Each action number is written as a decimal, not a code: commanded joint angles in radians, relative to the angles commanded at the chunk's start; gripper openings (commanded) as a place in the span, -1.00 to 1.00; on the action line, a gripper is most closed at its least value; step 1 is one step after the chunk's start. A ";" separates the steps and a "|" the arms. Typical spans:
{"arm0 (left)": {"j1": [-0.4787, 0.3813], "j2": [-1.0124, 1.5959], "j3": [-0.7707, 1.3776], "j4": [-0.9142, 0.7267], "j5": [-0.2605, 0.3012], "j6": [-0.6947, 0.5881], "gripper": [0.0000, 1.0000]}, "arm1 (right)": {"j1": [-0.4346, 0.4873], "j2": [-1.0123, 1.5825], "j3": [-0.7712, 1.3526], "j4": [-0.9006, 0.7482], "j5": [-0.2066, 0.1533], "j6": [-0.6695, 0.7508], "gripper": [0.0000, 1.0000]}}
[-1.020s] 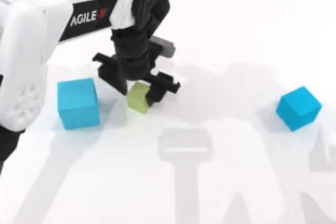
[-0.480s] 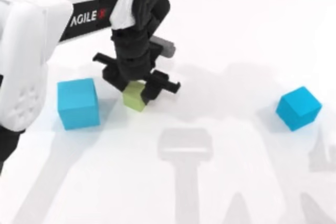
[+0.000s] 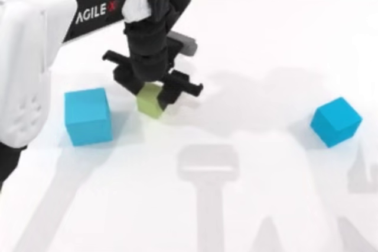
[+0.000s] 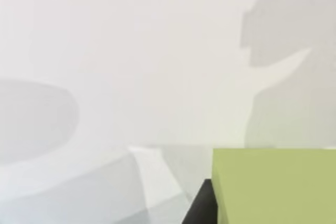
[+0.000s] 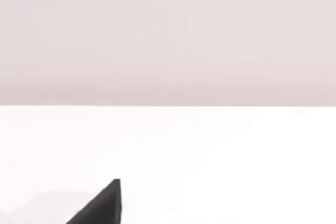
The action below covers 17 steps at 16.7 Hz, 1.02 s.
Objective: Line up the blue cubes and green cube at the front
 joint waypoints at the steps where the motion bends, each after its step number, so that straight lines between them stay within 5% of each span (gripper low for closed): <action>1: 0.003 -0.007 0.029 -0.038 0.000 -0.001 -1.00 | 0.000 0.000 0.000 0.000 0.000 0.000 1.00; 11: -0.002 -0.033 0.129 -0.168 0.002 -0.012 -1.00 | 0.000 0.000 0.000 0.000 0.000 0.000 1.00; 17: -0.166 -0.042 0.124 -0.188 -0.011 -0.297 -1.00 | 0.000 0.000 0.000 0.000 0.000 0.000 1.00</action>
